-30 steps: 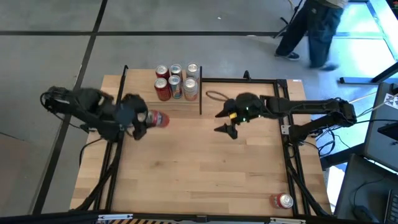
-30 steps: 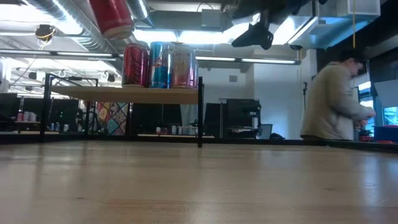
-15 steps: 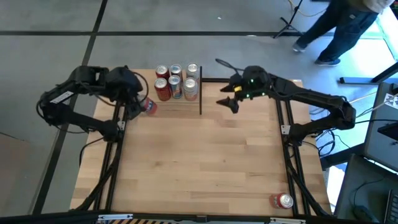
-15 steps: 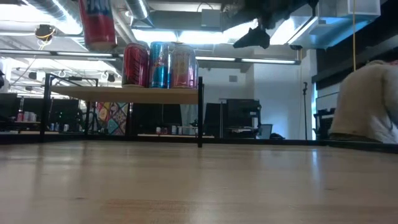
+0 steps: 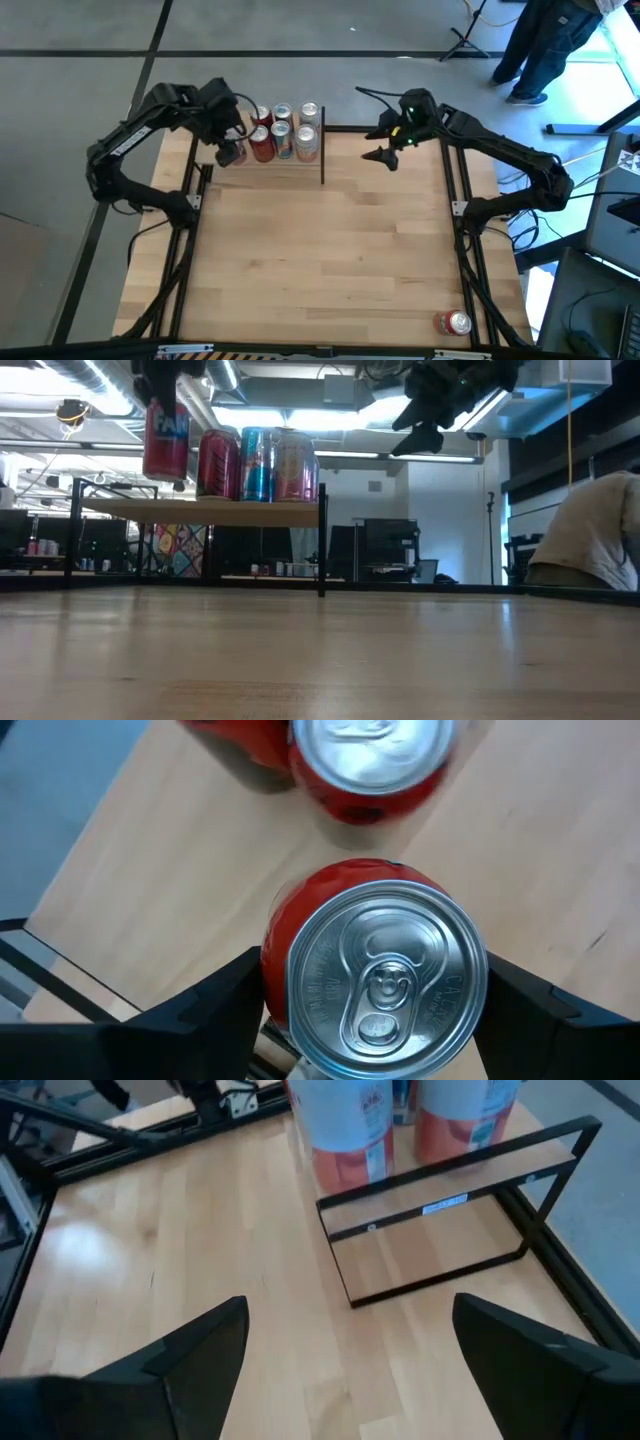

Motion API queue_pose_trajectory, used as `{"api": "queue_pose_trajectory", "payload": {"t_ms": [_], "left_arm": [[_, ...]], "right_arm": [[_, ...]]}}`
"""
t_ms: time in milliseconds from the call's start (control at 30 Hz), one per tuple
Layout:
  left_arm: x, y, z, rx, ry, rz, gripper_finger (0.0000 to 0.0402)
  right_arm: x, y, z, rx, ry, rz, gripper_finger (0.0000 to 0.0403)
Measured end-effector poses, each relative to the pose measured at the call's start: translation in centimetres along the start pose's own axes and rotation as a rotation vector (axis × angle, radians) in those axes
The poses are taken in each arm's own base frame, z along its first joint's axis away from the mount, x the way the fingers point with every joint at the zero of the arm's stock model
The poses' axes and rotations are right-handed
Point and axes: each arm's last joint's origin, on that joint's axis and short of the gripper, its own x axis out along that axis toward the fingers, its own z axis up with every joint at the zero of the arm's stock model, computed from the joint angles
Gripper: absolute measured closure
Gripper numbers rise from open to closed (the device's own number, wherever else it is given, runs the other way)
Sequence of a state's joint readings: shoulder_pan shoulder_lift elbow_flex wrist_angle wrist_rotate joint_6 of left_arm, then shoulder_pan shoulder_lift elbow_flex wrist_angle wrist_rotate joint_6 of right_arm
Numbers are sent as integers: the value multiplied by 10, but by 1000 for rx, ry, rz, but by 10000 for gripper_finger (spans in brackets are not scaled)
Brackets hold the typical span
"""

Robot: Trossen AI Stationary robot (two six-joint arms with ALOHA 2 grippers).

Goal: Place canned beverage on shelf
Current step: Put the left orange soda can on the shelf

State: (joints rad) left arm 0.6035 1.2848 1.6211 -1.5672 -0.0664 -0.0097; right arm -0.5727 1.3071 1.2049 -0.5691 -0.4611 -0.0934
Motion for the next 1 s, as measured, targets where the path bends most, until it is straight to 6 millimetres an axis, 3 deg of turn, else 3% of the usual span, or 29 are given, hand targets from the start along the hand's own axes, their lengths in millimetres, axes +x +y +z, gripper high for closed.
{"api": "queue_pose_trajectory", "payload": {"t_ms": [267, 533, 1000], "left_arm": [[24, 36, 21, -27, 29, -26, 131], [42, 64, 28, 6, 52, -84, 131], [53, 87, 36, 137, -15, -136, 131]], "right_arm": [[2, -7, -10, -45, 27, 31, 63], [10, -7, -24, -37, 60, 90, 63], [10, -7, -24, -16, 57, 89, 63]]}}
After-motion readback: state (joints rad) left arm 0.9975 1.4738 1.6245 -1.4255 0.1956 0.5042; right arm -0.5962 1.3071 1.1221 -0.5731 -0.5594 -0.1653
